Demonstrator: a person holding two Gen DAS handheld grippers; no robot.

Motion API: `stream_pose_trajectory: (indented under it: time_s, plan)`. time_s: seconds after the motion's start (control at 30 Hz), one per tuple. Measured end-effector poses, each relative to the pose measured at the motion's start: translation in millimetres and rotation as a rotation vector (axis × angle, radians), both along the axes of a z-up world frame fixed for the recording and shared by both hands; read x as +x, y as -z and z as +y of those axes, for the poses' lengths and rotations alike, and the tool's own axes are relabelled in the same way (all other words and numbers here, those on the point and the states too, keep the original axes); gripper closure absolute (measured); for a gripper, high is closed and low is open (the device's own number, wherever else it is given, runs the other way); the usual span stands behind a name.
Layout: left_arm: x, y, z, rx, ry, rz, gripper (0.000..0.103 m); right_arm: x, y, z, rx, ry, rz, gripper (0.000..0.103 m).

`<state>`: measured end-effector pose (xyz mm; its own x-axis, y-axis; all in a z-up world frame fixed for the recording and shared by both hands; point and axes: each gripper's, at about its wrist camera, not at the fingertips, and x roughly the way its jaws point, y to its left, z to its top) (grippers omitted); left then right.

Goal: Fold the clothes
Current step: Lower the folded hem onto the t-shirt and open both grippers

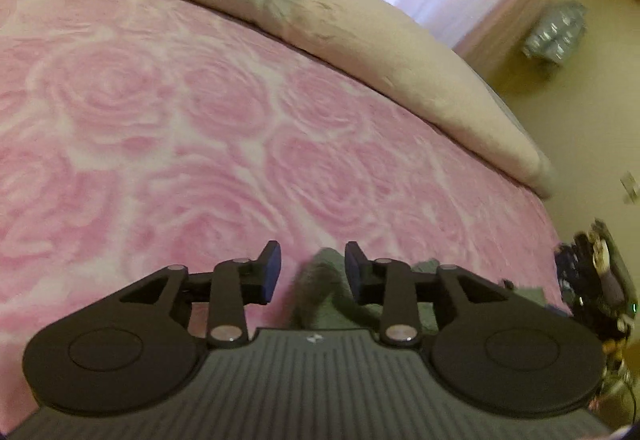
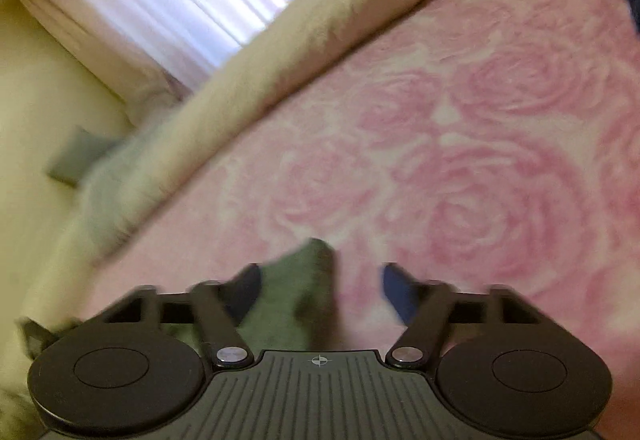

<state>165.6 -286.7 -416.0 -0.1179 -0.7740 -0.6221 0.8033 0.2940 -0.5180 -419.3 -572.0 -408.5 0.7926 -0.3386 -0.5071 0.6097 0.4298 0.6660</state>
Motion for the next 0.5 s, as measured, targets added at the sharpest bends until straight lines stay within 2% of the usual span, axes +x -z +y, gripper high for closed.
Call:
stream_pose_trajectory:
  time_s: [0.07, 0.13, 0.17, 0.2, 0.27, 0.33, 0.4, 0.5]
  plan:
    - [-3.4, 4.6, -10.4, 0.004, 0.031, 0.003, 0.071, 9.7, -1.8, -5.1, -0.005, -0.011, 0.030, 0.031]
    - [-7.4, 9.9, -19.2, -0.005, 0.063, 0.021, 0.076, 18.5, -1.0, -8.6, -0.013, -0.038, 0.038, 0.031]
    - [-10.4, 11.2, -22.6, -0.016, 0.092, 0.021, 0.087, 22.5, -0.4, -10.0, -0.017, -0.053, 0.039, 0.039]
    - [-13.4, 11.8, -25.1, -0.027, 0.118, 0.015, 0.099, 26.5, 0.2, -11.5, -0.021, -0.068, 0.039, 0.063]
    - [-18.9, 9.1, -24.6, -0.056, 0.146, -0.025, 0.101, 35.2, 4.0, -13.9, -0.025, -0.103, 0.060, 0.086]
    - [-19.5, 4.1, -19.7, -0.109, 0.136, -0.044, 0.102, 35.4, 4.1, -10.5, -0.058, -0.110, 0.064, 0.101]
    - [-15.9, -0.8, -13.1, -0.167, 0.103, -0.049, 0.102, 32.0, 2.2, -6.4, -0.093, -0.099, 0.048, 0.103]
    - [-9.0, -4.1, -4.0, -0.210, 0.043, -0.047, 0.102, 20.5, -3.5, 3.0, -0.133, -0.066, 0.013, 0.103]
